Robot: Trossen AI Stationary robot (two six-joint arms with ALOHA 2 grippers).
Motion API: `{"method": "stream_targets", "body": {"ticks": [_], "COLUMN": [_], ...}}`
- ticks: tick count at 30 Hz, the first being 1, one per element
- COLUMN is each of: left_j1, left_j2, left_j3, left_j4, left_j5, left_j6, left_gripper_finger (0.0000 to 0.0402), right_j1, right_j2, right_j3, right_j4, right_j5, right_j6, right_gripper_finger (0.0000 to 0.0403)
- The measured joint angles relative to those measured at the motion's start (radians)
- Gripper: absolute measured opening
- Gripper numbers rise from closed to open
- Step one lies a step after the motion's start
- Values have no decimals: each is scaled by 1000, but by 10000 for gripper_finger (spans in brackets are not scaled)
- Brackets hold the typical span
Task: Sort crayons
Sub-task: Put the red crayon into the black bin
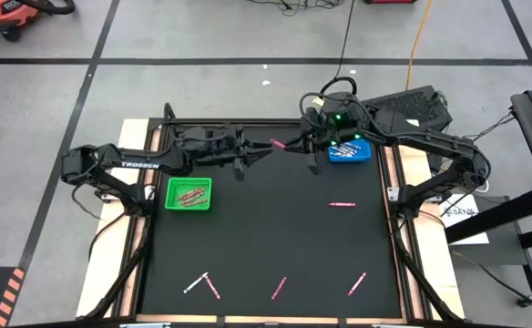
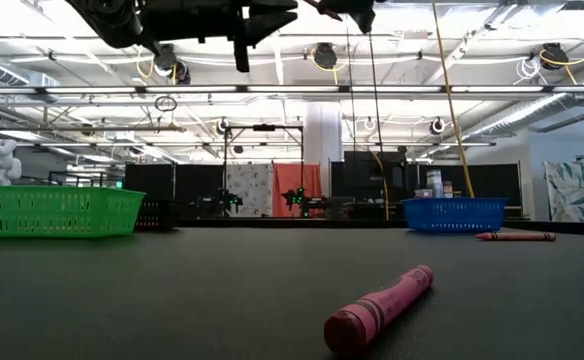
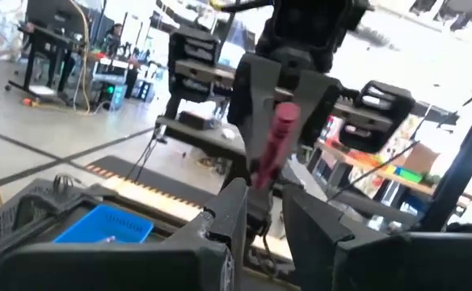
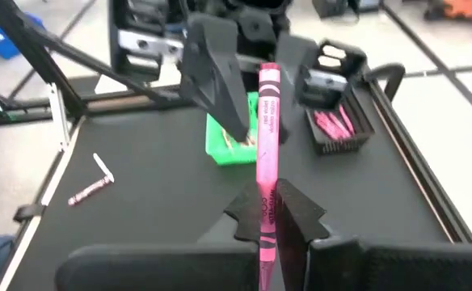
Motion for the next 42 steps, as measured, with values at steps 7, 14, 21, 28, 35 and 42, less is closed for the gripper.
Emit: {"method": "stream_targets", "body": {"ticks": [7,14,21,28,35,42], "left_j1": [-11,-11,2,10,10,10], "left_j2": [0,0,0,0,0,0], "left_j3": [0,0,0,0,0,0], "left_j4": [47,62,91,87,77,74], "left_j5": [-2,9,10,7,6,4], "left_j6": [-19,-18,-15,22,65,90], "left_gripper_finger": [87,87,87,75,22,15], "right_j1": [26,31,43,44,44,44], "right_j2": [41,48,58,90,93,93], "right_j3": [0,0,0,0,0,0], "right_j4": [83,109,150,171,176,169], "right_j5": [4,4,5,3,4,4], "right_j6": [12,20,19,18,18,20], "right_gripper_finger": [0,0,0,0,0,2]}}
